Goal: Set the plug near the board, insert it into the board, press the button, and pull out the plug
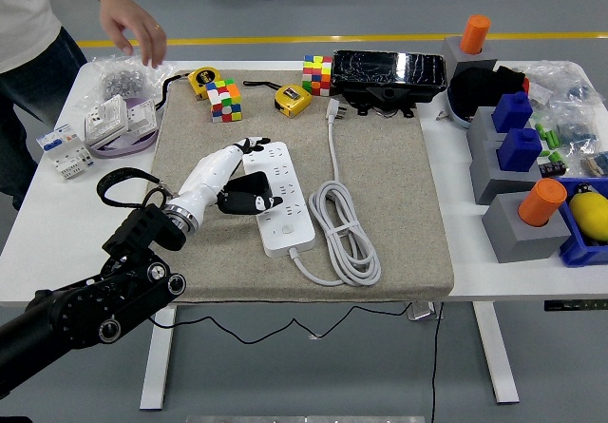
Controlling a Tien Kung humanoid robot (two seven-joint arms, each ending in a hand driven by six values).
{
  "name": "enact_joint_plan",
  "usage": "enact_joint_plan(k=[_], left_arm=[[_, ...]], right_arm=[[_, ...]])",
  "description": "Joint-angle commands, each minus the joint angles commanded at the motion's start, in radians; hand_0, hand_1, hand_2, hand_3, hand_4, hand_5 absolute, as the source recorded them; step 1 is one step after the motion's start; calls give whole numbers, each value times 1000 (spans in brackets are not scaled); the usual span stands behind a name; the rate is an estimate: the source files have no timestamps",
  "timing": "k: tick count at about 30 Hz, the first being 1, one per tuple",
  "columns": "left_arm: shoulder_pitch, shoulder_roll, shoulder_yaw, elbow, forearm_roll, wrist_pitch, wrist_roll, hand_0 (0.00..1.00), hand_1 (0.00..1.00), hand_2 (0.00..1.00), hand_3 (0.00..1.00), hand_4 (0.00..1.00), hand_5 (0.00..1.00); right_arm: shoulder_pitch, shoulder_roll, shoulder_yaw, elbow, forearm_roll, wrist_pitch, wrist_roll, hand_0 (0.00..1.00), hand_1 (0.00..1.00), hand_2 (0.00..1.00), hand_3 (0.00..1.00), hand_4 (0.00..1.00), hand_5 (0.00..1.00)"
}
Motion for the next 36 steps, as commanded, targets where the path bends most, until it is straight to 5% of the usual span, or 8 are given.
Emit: enact_joint_plan(k=[4,5,10,11,21,32,36], left_arm=[[-1,2,-2,19,-10,-1,4,736,726,700,699,850,173],[-1,2,-2,22,-13,0,4,612,622,540,566,818,184],[-4,-2,1,35,-27,3,3,612,622,540,566,818,184],[-4,-3,2,37,-29,3,3,399,411,458,534,621,2],[-6,-7,4,39,-29,-1,-5,361,360,420,531,586,2],[3,-1,-17,35,-55,42,-132,352,352,391,524,589,2],[13,1,-49,53,-46,48,-138,364,352,396,525,592,2]], right_arm=[[0,0,1,0,0,0,0,544,646,667,568,909,427],[0,0,1,-1,0,0,0,545,646,667,568,909,427],[0,0,0,0,0,0,0,545,646,667,568,909,427],[0,0,0,0,0,0,0,545,646,667,568,909,428],[-1,-1,-2,-1,0,1,-1,545,646,667,568,908,428],[0,1,-1,1,-1,1,-1,545,646,667,568,908,427],[-1,1,-1,1,-2,1,0,544,645,667,567,908,428]])
